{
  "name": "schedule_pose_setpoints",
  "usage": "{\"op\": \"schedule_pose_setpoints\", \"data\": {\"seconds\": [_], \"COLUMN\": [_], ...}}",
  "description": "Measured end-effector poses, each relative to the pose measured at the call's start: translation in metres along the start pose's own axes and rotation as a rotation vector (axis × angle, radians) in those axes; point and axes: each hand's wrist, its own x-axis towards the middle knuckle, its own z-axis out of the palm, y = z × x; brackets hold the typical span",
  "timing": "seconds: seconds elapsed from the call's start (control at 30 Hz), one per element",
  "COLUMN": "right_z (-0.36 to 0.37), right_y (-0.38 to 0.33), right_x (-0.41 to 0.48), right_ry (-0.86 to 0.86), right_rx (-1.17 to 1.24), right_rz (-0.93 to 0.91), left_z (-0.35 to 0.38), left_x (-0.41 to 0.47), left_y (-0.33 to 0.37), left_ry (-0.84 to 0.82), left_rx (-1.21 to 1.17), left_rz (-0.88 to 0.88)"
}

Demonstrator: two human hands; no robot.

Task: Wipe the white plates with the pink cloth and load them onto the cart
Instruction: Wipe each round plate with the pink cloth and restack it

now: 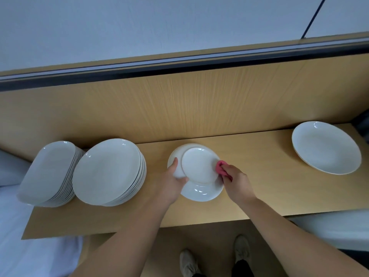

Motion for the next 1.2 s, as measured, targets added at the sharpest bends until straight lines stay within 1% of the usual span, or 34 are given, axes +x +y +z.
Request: {"op": "schedule_pose_setpoints", "data": {"seconds": [0.13, 0.27, 0.37, 0.47, 0.57, 0.67, 0.77, 0.8, 0.9, 0.97, 1.2], "right_z": [-0.002, 0.005, 0.021, 0.038, 0.042, 0.027, 0.008, 0.005, 0.008, 0.014, 0.032], "right_y": [-0.001, -0.001, -0.009, -0.017, -0.014, -0.015, -0.02, -0.022, -0.022, -0.021, -0.042], "right_x": [-0.001, -0.02, -0.05, -0.072, -0.072, -0.064, -0.044, -0.036, -0.015, -0.005, 0.045], "right_ry": [-0.005, 0.059, 0.135, 0.198, 0.207, 0.214, 0.254, 0.237, 0.06, -0.015, -0.131], "right_rx": [0.003, -0.027, 0.018, -0.011, -0.054, -0.121, -0.202, -0.248, -0.401, -0.449, -0.391], "right_rz": [0.025, 0.029, 0.027, -0.099, -0.192, -0.231, -0.314, -0.34, -0.46, -0.531, -0.638], "left_z": [-0.003, 0.001, 0.009, 0.014, 0.015, 0.015, 0.017, 0.018, 0.02, 0.02, 0.02], "left_x": [-0.002, -0.003, -0.004, -0.001, 0.002, 0.002, 0.001, 0.001, 0.002, 0.005, 0.008], "left_y": [0.0, -0.001, -0.001, 0.001, 0.0, -0.002, -0.004, -0.005, -0.006, -0.006, -0.006], "left_ry": [-0.048, 0.013, 0.062, 0.085, 0.092, 0.089, 0.092, 0.091, 0.086, 0.082, 0.085], "left_rx": [0.032, -0.072, -0.104, -0.132, -0.148, -0.127, -0.125, -0.131, -0.137, -0.147, -0.13], "left_rz": [0.006, -0.016, 0.002, 0.025, 0.038, 0.047, 0.049, 0.05, 0.059, 0.053, 0.06]}}
